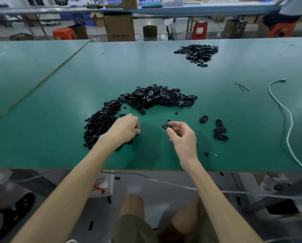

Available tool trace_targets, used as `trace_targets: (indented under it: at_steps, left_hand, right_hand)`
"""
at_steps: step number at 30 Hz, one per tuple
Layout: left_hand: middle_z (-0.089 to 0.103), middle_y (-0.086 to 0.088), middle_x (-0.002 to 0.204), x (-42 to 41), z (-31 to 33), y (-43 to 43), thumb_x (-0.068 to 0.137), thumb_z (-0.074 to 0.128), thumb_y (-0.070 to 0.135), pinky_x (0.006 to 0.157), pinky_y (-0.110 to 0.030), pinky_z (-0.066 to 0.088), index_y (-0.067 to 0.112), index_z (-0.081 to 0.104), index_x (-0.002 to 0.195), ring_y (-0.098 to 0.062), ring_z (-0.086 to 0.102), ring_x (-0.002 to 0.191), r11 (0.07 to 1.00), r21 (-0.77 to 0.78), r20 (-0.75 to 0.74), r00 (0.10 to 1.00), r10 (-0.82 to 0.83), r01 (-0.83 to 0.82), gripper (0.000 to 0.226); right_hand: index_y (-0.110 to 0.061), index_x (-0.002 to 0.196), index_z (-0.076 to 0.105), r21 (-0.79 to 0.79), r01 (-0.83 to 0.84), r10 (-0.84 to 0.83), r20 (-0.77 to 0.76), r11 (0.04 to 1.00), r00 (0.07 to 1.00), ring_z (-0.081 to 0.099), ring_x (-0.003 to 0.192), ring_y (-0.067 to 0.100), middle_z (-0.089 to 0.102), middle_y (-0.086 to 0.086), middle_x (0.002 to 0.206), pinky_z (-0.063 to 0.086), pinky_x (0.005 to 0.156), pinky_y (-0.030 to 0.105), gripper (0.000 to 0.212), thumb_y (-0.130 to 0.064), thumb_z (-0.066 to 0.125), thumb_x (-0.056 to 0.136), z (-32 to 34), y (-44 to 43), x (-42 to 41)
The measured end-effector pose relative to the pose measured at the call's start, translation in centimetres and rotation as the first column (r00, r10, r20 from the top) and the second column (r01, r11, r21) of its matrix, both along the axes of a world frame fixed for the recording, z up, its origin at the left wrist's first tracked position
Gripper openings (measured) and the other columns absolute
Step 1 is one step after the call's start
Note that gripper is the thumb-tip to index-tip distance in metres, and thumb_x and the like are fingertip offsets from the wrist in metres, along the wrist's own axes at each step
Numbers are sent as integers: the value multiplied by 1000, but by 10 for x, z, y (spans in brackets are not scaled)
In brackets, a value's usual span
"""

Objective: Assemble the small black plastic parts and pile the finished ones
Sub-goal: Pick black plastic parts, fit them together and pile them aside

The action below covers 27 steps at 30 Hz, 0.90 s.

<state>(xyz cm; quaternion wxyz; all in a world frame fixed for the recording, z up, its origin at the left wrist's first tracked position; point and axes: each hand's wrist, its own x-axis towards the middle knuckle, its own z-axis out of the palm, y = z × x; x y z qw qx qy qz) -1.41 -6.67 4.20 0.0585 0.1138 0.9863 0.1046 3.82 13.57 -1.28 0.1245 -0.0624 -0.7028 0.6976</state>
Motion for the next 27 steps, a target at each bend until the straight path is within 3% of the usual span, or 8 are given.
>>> trace_targets:
  at_steps: [4,7,10,13,16,20,27]
  left_hand:
    - [52,-8,109,1,-5,8,105,51,12,89,-37,39,8,52,105,-28,50,103,1000,-18,-47,999,-25,24,4]
    - [51,-7,104,2,-5,15,103,49,5,87,-36,35,8,51,103,-28,50,101,999,4,-84,996,-32,32,4]
    - [54,-1,98,3,-2,19,104,45,3,76,-37,37,12,47,99,-24,50,90,981,194,-55,998,22,-11,9]
    - [68,3,92,5,3,32,108,44,11,61,-28,40,16,46,95,-15,59,72,818,564,82,994,78,-111,14]
    - [72,0,82,7,6,52,106,49,7,55,-19,41,16,47,92,-12,64,59,656,750,94,995,23,-86,17]
    - [71,-3,78,9,0,71,101,59,5,52,-15,43,13,54,90,-9,65,59,561,826,99,994,-48,-55,15]
    - [72,-1,73,17,-31,68,95,69,12,55,-22,44,6,65,95,-8,61,60,359,914,176,982,68,-188,8]
  right_hand:
    - [-19,106,71,0,1,-1,-3,1000,1000,65,83,-3,73,-4,96,54,68,18,14,-9,70,96,0,0,1]
    - [-20,105,71,7,3,-3,-4,1000,1000,66,83,-2,73,-4,96,54,68,18,15,-8,70,95,1,-1,0]
    - [-19,105,71,10,5,-5,-4,1000,1000,66,83,-1,73,-4,97,54,68,19,15,-8,70,95,1,0,0]
    - [-18,107,71,27,7,-7,-8,1000,1000,66,84,-1,73,-5,96,57,72,23,15,-9,71,95,1,0,0]
    - [-18,107,72,46,7,-7,-9,999,1000,68,86,0,75,-6,97,59,83,27,15,-10,72,95,2,0,0]
    - [-18,107,71,40,8,-8,-5,999,1000,70,88,5,76,-4,98,59,86,31,14,-10,71,96,3,0,1]
    - [-14,108,72,51,34,-34,6,998,999,70,86,6,75,-3,96,61,84,35,14,-11,72,95,3,0,2]
